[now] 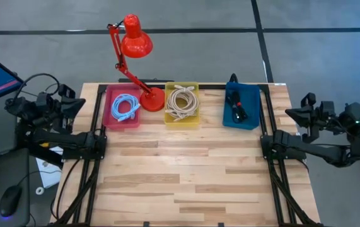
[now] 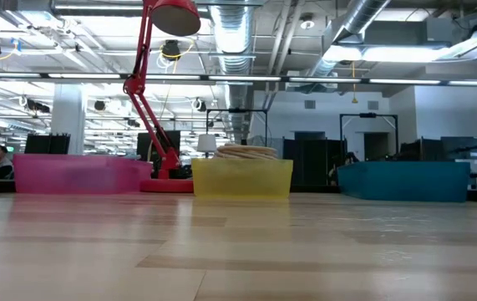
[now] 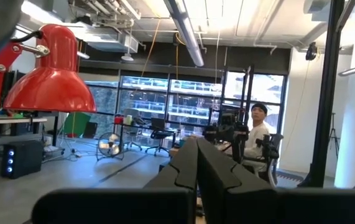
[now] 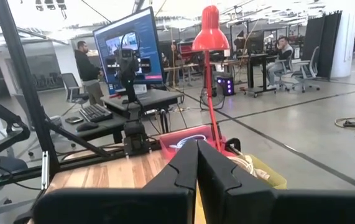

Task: Sort HDMI cables
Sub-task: Return to Home Position

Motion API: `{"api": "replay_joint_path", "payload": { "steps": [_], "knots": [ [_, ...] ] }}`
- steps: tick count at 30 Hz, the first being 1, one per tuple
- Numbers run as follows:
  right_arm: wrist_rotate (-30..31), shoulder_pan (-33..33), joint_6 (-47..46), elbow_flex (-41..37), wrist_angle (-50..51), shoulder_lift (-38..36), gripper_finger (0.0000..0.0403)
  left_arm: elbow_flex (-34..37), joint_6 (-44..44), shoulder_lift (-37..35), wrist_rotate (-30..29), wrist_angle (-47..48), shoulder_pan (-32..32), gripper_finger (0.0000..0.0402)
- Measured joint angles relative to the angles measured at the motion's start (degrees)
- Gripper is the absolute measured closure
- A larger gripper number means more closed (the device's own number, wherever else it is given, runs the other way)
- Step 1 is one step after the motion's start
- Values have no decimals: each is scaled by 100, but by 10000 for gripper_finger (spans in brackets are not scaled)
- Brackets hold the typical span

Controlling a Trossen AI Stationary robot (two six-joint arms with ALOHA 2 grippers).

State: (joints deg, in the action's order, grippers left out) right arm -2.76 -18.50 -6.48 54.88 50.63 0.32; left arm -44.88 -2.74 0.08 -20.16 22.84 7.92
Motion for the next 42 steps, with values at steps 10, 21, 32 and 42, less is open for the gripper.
{"api": "replay_joint_path", "payload": {
  "steps": [10, 21, 32, 42],
  "knots": [
    [-2, 0, -5, -868, -584, 0, 403, 237, -2, 0, -129, 27, 0, 398],
    [-189, 11, 21, -1693, -1363, -2, 403, 815, 44, -2, -278, 1, -2, 398],
    [-427, 11, 17, -2869, -2725, -6, 403, 1516, 167, -2, -402, -83, -2, 398],
    [-851, 11, -143, -3887, -3552, -7, 403, 2028, 182, -2, -403, -149, -1, 397]
  ]
}}
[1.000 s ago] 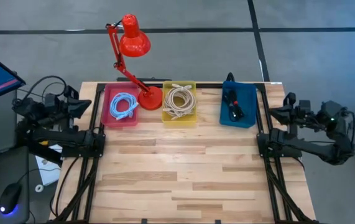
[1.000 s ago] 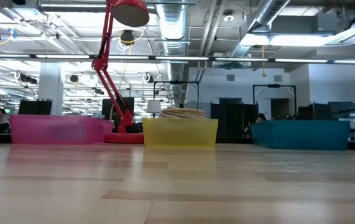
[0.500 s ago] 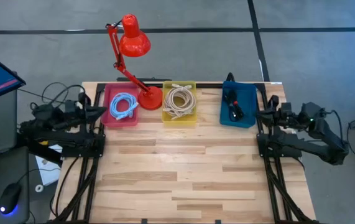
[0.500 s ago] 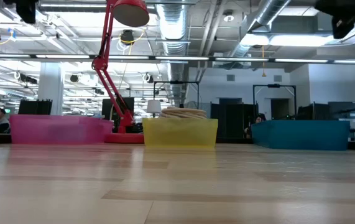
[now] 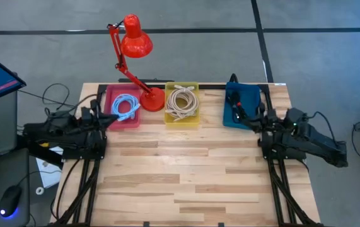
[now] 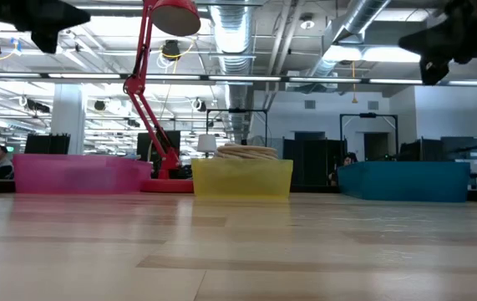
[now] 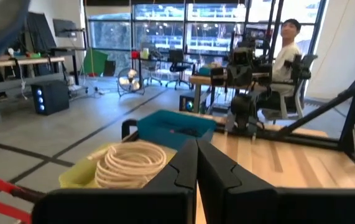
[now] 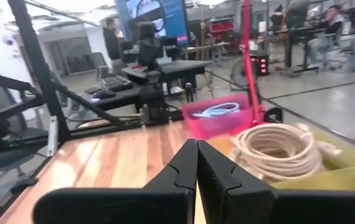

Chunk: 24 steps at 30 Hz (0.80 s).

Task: Sort HDMI cables
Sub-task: Return to Home Position

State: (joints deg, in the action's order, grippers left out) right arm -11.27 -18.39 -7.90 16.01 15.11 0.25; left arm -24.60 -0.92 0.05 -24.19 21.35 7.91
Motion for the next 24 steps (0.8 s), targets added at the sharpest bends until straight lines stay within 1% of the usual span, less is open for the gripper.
{"api": "replay_joint_path", "payload": {
  "steps": [7, 14, 22, 24],
  "knots": [
    [-261, 0, -136, -636, -1123, -2, 403, 352, 119, 0, 1, -194, 0, 398],
    [-241, 0, -56, -894, -1296, -2, 403, 590, 141, 0, 1, -291, 0, 396],
    [-236, 0, -59, -1548, -2131, -4, 403, 802, 141, 0, 5, -316, -1, 395],
    [-220, 0, -23, -1558, -2031, 0, 403, 849, 141, 0, 3, -347, 0, 395]
  ]
}}
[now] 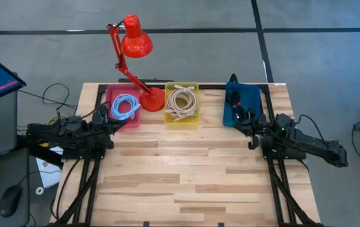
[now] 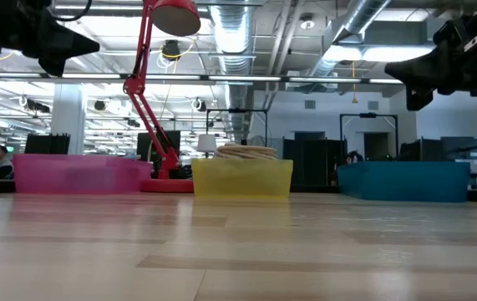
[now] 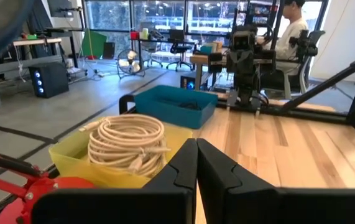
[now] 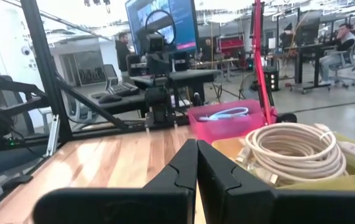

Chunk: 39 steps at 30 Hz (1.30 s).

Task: Sort HDMI cables
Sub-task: Return to Home Position

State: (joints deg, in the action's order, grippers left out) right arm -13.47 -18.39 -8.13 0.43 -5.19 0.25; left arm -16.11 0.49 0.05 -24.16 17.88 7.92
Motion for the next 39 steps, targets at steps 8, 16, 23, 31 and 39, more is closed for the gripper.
{"api": "replay_joint_path", "payload": {
  "steps": [8, 16, 23, 31, 39],
  "knots": [
    [1, 0, 363, -1, 229, 49, 403, 221, 44, 0, 0, -41, 0, 395],
    [2, -4, 568, -4, 230, 48, 403, 509, 44, 0, -1, -44, 0, 397],
    [2, -4, 568, -4, 230, 50, 403, 1005, 335, 0, -2, -100, 0, 396],
    [3, -4, 568, -7, 231, 90, 403, 1049, 314, 39, 0, -131, -2, 395],
    [9, -4, 271, -9, 233, 375, 403, 1049, 306, 42, 0, -131, -2, 392]
  ]
}}
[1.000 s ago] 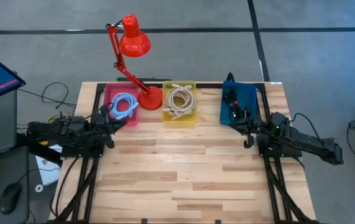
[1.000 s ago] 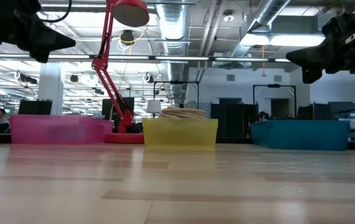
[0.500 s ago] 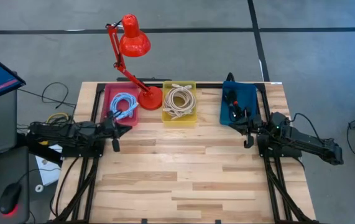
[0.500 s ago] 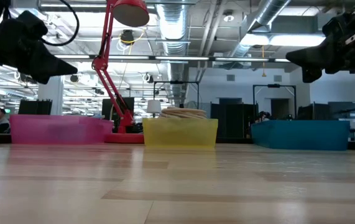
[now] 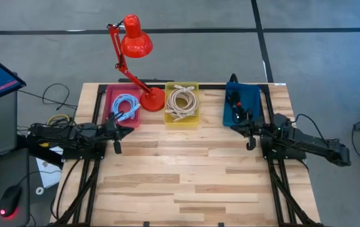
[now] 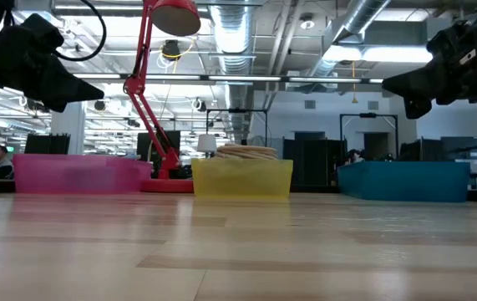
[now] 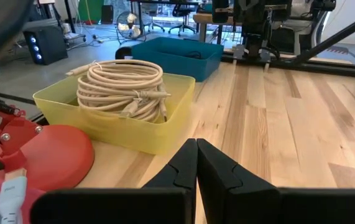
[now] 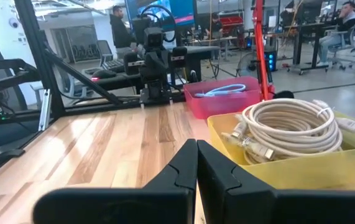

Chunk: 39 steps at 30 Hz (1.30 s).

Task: Sort HDMI cables
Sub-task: Return to Home Position

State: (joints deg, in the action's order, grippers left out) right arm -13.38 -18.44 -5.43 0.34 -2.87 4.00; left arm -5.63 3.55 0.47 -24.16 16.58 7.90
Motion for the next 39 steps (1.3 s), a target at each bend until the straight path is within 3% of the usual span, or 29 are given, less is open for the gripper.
{"api": "replay_joint_path", "payload": {
  "steps": [39],
  "knots": [
    [-3, 0, -20, -4, -5, 67, 403, -7, -7, 4, 0, -125, 0, 391]
  ]
}}
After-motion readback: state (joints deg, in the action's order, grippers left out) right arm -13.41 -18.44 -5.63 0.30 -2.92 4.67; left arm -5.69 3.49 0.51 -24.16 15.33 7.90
